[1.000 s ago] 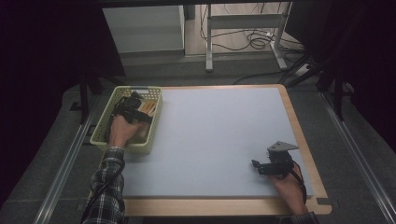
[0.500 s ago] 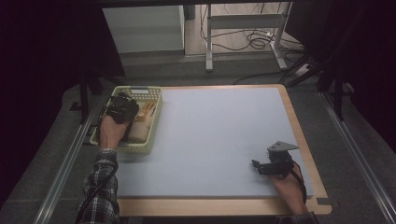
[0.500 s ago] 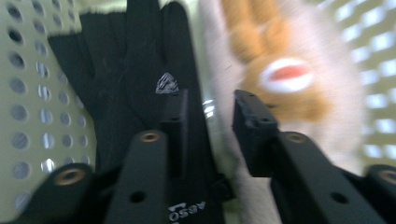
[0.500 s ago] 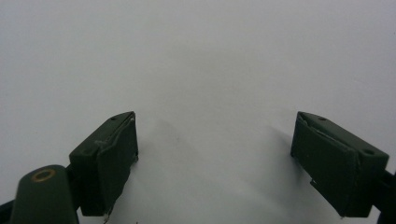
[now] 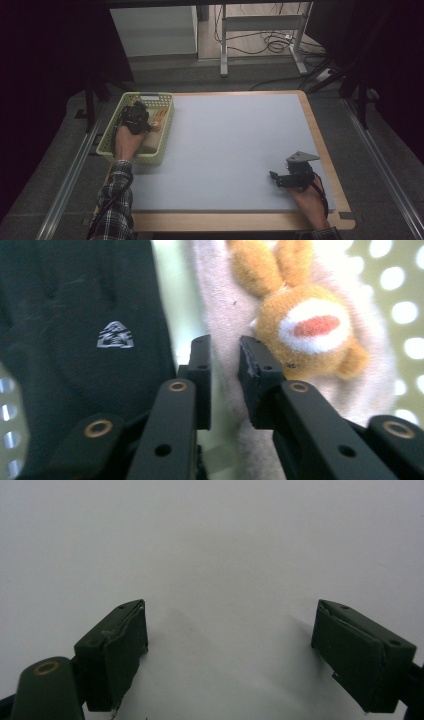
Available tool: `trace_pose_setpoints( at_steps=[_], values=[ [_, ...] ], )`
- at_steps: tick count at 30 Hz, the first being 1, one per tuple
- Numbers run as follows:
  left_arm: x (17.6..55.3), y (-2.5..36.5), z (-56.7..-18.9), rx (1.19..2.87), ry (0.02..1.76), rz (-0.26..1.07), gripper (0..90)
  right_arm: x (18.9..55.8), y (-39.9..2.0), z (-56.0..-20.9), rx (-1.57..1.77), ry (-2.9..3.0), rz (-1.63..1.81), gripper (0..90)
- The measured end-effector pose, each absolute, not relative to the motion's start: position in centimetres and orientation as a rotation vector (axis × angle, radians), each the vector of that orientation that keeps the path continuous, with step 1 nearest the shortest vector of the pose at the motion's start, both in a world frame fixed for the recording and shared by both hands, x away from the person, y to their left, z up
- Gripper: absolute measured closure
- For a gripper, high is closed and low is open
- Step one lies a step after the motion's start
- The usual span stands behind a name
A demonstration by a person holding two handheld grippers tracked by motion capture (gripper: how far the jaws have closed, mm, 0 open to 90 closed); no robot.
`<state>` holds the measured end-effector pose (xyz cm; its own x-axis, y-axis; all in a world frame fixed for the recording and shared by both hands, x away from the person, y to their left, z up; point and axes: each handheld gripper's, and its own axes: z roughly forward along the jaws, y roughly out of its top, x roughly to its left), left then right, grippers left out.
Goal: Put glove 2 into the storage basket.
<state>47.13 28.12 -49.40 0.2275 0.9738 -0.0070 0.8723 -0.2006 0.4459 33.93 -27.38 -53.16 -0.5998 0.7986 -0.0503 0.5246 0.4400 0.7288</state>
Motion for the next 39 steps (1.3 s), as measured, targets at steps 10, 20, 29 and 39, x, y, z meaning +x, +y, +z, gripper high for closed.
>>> trace_pose_setpoints(
  at_steps=[10,20,29,39],
  values=[
    [45.7,30.1,-47.9,2.082,1.697,0.527,48.2,33.9,-27.4,-53.2,1.122,2.308,0.966,14.4],
    [43.9,31.2,-46.7,2.01,1.623,0.518,27.0,33.9,-27.4,-53.2,1.121,2.308,0.966,14.4],
    [42.5,31.5,-46.1,1.977,1.552,0.483,14.9,33.9,-27.4,-53.2,1.122,2.308,0.965,14.4],
    [40.8,30.5,-44.9,1.964,1.422,0.428,10.8,33.9,-27.4,-53.2,1.122,2.308,0.965,14.4]
  ],
)
